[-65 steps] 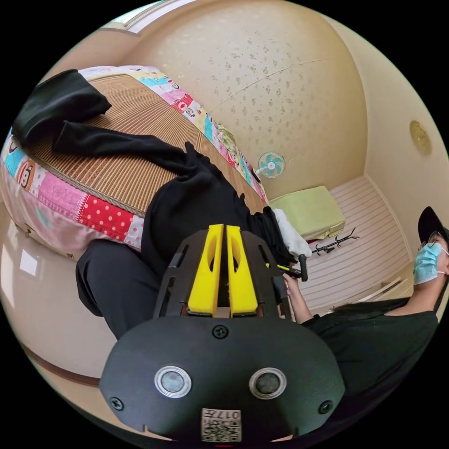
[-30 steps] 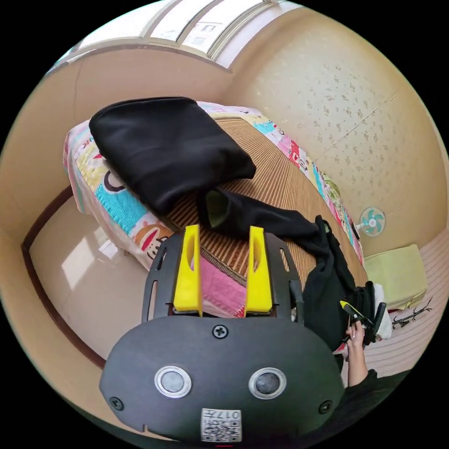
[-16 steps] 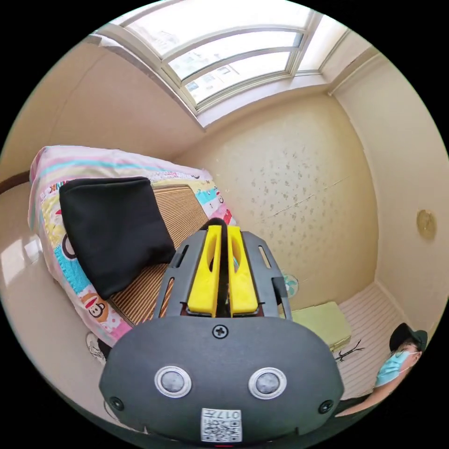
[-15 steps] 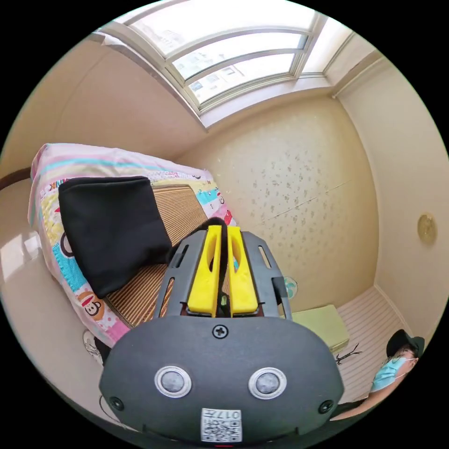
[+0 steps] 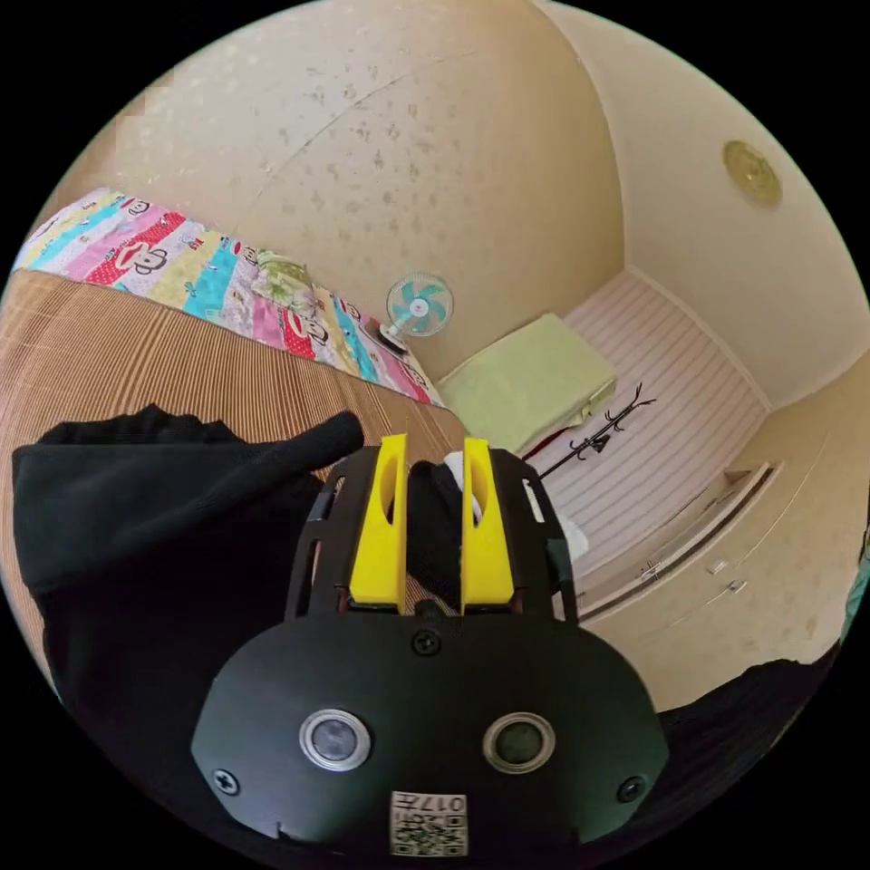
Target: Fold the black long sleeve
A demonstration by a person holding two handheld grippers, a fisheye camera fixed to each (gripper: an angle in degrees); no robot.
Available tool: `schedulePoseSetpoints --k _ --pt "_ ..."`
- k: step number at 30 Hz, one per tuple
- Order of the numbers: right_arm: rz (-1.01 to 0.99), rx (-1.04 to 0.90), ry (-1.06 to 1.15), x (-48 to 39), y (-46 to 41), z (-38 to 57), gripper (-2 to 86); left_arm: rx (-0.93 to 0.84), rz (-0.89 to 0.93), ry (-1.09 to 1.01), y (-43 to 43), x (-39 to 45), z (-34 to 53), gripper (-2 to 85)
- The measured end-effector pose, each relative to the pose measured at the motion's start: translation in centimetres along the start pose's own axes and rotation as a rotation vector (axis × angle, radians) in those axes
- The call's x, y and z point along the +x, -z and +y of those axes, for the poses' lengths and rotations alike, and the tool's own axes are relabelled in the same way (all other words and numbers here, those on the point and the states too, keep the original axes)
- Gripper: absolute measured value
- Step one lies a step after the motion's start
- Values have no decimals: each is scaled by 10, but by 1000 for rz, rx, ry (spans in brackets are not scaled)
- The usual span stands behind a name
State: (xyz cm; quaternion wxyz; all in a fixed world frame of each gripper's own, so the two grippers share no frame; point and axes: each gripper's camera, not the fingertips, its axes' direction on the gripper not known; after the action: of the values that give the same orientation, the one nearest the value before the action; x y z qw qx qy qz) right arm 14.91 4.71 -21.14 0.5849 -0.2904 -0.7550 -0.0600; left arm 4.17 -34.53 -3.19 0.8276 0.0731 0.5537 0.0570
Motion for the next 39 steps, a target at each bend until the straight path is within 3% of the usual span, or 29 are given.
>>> schedulePoseSetpoints --k 2,5,10,13,15,20,27,29,31,34,39 --pt "-15 -2 -8 2 -2 -1 14 -157 -75 6 -48 -8 69 97" --pt "-26 1 -20 3 -5 -3 13 -259 -186 87 -45 -43 152 97" --pt "58 -1 -78 -17 5 2 6 -107 -525 218 66 -88 228 96" --pt "161 113 -4 -58 35 30 5 -12 -761 233 123 -93 249 92" --pt "372 89 19 -82 33 49 4 -47 -857 235 129 -103 252 81" --pt "865 -153 238 -91 -46 48 3 -276 -734 134 49 -159 233 2" --pt "999 -198 294 -55 -111 -85 5 -321 -754 144 -32 -216 136 -8" --pt "1028 -246 275 -43 -119 -126 7 -232 -702 249 -20 -228 99 -5" --pt "990 -330 177 -40 -104 -160 11 -99 -595 252 11 -216 82 -2" --pt "854 -122 39 -59 -23 -157 25 50 -532 151 70 -183 95 9" --pt "342 23 -152 -40 82 -19 125 -35 -655 126 142 -168 189 119"
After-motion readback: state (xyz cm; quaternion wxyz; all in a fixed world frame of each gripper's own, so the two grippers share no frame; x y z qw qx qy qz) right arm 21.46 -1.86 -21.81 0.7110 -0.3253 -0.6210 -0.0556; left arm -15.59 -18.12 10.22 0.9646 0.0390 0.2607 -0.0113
